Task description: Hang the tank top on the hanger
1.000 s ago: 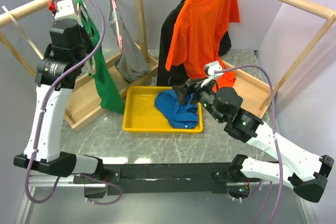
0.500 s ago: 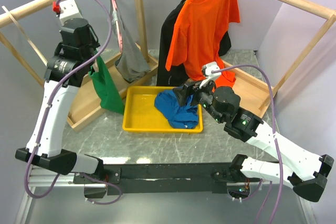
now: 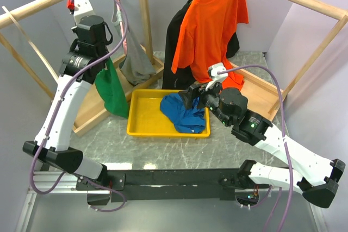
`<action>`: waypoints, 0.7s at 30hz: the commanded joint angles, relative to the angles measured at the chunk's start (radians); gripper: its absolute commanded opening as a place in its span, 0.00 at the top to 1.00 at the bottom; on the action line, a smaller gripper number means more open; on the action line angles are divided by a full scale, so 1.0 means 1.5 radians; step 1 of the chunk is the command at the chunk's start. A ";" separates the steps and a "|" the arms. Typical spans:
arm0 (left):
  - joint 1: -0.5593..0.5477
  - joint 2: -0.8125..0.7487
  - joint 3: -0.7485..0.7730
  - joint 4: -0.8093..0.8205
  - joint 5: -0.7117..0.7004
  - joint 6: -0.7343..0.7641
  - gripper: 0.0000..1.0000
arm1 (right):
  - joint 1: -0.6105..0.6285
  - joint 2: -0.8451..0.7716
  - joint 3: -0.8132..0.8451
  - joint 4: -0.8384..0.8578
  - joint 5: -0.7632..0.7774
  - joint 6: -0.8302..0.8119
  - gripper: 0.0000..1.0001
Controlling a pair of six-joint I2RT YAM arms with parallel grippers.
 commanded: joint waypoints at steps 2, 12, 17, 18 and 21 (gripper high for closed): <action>-0.001 0.018 0.031 0.049 0.007 0.006 0.98 | 0.001 0.001 0.022 0.005 0.007 0.003 0.09; -0.001 -0.038 -0.004 0.055 0.011 0.015 0.48 | 0.000 -0.011 0.010 0.006 -0.007 0.018 0.09; -0.001 -0.069 0.013 0.023 0.040 0.023 0.23 | 0.002 -0.023 0.001 0.001 -0.013 0.030 0.08; -0.001 -0.072 0.020 0.016 0.043 0.024 0.14 | 0.001 -0.027 -0.005 0.002 -0.014 0.034 0.08; -0.003 -0.087 0.049 -0.016 0.073 0.026 0.01 | 0.001 -0.042 -0.016 0.006 -0.020 0.041 0.08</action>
